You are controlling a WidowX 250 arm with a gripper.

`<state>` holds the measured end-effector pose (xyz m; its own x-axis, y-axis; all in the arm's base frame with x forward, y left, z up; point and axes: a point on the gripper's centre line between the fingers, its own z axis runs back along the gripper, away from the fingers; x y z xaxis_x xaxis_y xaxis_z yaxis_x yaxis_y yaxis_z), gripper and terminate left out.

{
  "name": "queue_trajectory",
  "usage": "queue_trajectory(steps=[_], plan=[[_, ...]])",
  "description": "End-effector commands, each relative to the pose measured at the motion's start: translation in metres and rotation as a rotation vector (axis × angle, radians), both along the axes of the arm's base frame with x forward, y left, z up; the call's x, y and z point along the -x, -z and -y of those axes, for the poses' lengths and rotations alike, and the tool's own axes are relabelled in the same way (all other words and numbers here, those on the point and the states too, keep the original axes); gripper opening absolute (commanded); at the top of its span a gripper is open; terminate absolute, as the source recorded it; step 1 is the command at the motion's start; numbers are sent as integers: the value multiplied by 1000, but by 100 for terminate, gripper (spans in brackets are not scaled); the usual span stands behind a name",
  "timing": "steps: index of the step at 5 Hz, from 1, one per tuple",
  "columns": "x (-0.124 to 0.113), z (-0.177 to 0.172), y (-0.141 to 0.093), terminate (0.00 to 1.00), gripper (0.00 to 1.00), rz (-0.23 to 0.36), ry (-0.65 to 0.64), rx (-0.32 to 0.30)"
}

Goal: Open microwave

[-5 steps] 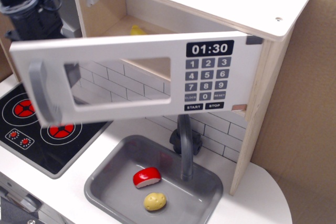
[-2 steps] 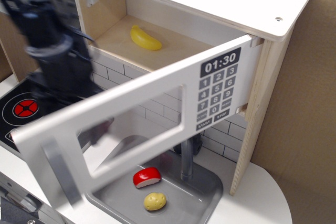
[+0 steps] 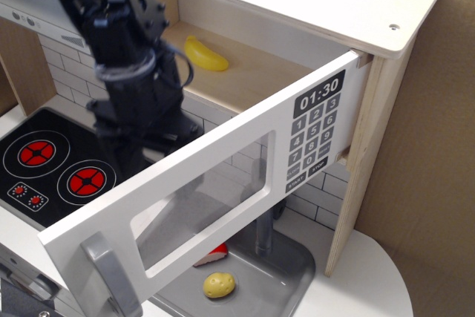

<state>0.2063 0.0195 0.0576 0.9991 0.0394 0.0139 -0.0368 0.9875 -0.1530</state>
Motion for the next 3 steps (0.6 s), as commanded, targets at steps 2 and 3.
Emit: queue_trajectory(steps=[2, 3], plan=[[-35, -64, -44, 0, 100, 118, -170, -11], [-35, -64, -44, 100, 100, 118, -170, -11]])
